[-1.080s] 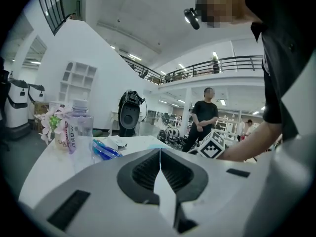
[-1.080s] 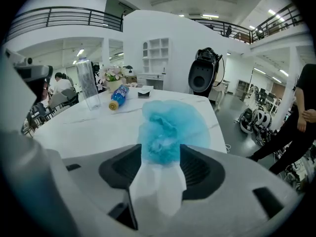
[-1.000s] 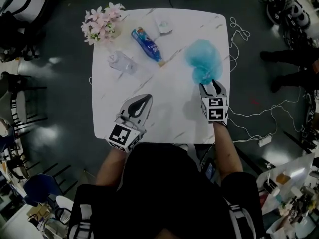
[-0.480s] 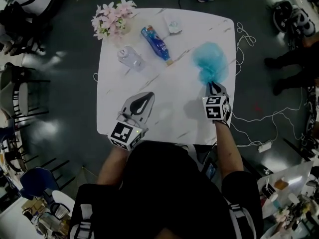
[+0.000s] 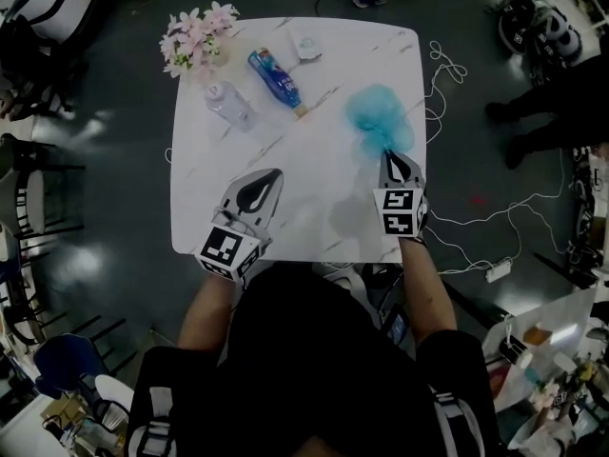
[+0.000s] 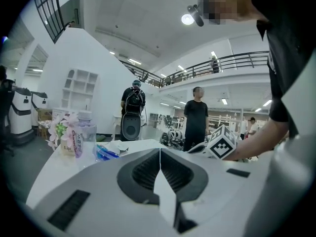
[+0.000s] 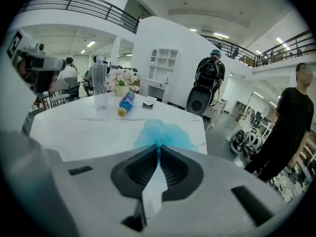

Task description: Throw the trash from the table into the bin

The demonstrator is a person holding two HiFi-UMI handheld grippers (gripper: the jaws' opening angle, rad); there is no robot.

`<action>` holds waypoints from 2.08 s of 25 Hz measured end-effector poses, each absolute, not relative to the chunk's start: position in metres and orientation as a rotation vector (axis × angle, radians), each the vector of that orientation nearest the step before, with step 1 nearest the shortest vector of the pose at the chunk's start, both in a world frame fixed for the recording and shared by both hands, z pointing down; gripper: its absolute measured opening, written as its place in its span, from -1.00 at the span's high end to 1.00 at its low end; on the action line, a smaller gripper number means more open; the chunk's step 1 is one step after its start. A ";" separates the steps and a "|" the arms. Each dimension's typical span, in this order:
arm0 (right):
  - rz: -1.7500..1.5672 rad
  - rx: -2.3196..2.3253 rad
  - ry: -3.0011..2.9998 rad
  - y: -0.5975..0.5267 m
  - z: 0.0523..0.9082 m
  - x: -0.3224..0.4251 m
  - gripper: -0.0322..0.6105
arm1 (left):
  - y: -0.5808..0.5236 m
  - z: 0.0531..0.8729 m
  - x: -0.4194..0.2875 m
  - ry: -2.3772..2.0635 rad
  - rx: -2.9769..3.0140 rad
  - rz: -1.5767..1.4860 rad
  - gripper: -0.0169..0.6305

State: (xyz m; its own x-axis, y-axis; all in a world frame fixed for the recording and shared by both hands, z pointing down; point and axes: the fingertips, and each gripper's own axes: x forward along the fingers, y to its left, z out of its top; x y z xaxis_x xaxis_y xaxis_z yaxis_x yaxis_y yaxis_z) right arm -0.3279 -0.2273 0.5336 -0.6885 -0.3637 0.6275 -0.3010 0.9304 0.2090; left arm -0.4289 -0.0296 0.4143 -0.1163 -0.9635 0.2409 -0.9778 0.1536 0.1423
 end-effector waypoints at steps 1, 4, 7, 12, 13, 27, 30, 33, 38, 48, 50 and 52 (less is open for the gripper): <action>-0.127 0.476 -2.393 -0.225 0.525 -0.325 0.85 | -0.030 0.411 -0.425 -2.159 1.888 0.070 0.90; -0.185 0.488 -2.423 -0.218 0.498 -0.314 0.85 | -0.030 0.401 -0.411 -2.160 1.915 0.053 0.90; -0.221 0.513 -2.462 -0.214 0.469 -0.298 0.85 | -0.031 0.389 -0.392 -2.160 1.953 0.054 0.90; -0.280 0.584 -2.506 -0.212 0.422 -0.261 0.85 | -0.038 0.361 -0.359 -2.155 2.038 0.032 0.90; -0.278 0.599 -2.519 -0.211 0.414 -0.253 0.85 | -0.040 0.357 -0.352 -2.151 2.056 0.030 0.90; -0.384 0.859 -2.482 -0.186 0.345 -0.076 0.85 | -0.078 0.323 -0.184 -1.895 2.383 0.003 0.90; -0.392 0.925 -2.450 -0.183 0.337 -0.040 0.85 | -0.086 0.316 -0.159 -1.847 2.433 -0.040 0.90; -0.381 0.988 -2.435 -0.179 0.333 -0.003 0.85 | -0.090 0.311 -0.126 -1.784 2.495 -0.046 0.90; -0.359 1.106 -2.372 -0.168 0.330 0.060 0.85 | -0.091 0.312 -0.075 -1.667 2.576 -0.043 0.90; -0.204 1.242 -2.379 -0.131 0.352 0.170 0.85 | -0.065 0.340 0.028 -1.495 2.605 0.013 0.90; -0.175 1.246 -2.366 -0.124 0.364 0.189 0.85 | -0.057 0.351 0.045 -1.475 2.590 0.036 0.90; -0.149 1.244 -2.356 -0.118 0.374 0.204 0.85 | -0.051 0.362 0.060 -1.455 2.578 0.057 0.90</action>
State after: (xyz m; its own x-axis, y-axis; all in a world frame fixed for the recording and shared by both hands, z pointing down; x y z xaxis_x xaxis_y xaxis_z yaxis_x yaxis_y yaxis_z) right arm 0.2041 -0.1183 0.3743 -0.4796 -0.8034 0.3529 -0.7527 0.5834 0.3053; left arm 0.0599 -0.0508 0.3624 0.5200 -0.8455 0.1217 -0.8524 -0.5044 0.1375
